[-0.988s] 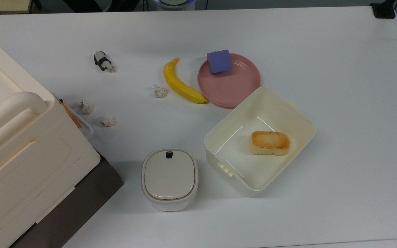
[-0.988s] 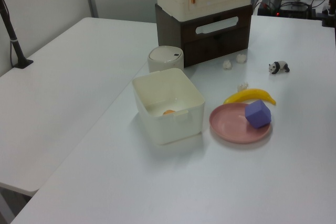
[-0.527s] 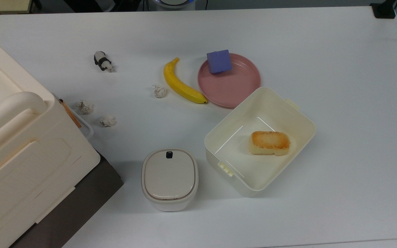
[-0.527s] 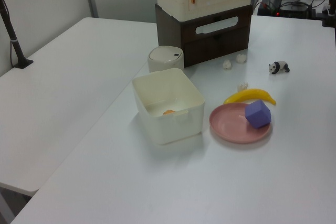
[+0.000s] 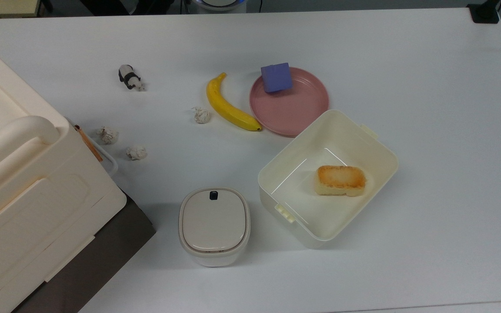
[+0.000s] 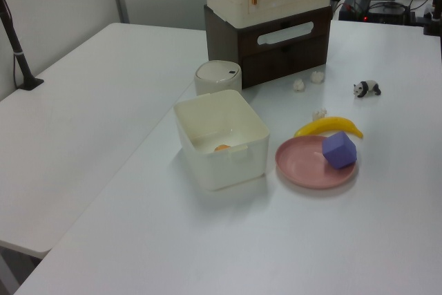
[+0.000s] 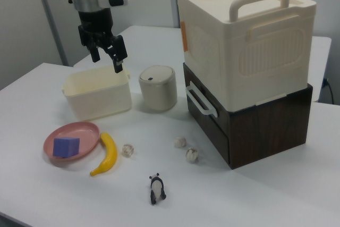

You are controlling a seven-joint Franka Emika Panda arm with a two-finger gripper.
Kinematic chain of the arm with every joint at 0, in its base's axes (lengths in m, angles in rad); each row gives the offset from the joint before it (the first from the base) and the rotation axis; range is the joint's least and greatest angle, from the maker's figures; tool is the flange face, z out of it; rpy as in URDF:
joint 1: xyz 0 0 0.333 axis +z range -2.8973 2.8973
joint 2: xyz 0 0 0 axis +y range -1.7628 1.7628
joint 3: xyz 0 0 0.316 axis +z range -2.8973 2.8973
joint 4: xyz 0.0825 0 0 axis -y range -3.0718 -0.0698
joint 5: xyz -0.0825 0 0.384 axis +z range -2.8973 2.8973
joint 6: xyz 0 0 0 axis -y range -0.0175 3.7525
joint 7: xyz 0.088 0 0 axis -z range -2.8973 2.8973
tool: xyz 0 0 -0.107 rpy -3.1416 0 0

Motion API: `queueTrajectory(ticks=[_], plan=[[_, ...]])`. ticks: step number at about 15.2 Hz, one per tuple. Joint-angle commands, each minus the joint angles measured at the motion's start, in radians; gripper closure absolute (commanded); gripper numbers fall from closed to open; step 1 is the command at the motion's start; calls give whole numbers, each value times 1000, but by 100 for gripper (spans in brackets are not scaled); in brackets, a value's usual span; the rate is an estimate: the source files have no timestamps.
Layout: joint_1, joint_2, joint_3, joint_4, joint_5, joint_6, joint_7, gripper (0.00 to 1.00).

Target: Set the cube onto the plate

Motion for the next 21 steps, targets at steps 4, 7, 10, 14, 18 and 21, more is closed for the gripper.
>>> queueTrajectory(ticks=[4,7,10,14,18,21], plan=[[-2,-4,-2,1,17,-22,24,0],[-2,3,-7,5,17,-22,27,0],[3,49,-13,63,16,-51,27,0],[-3,62,-16,77,16,-48,27,0],[-3,62,-16,77,16,-45,19,0],[-3,60,-17,77,17,-43,17,0]])
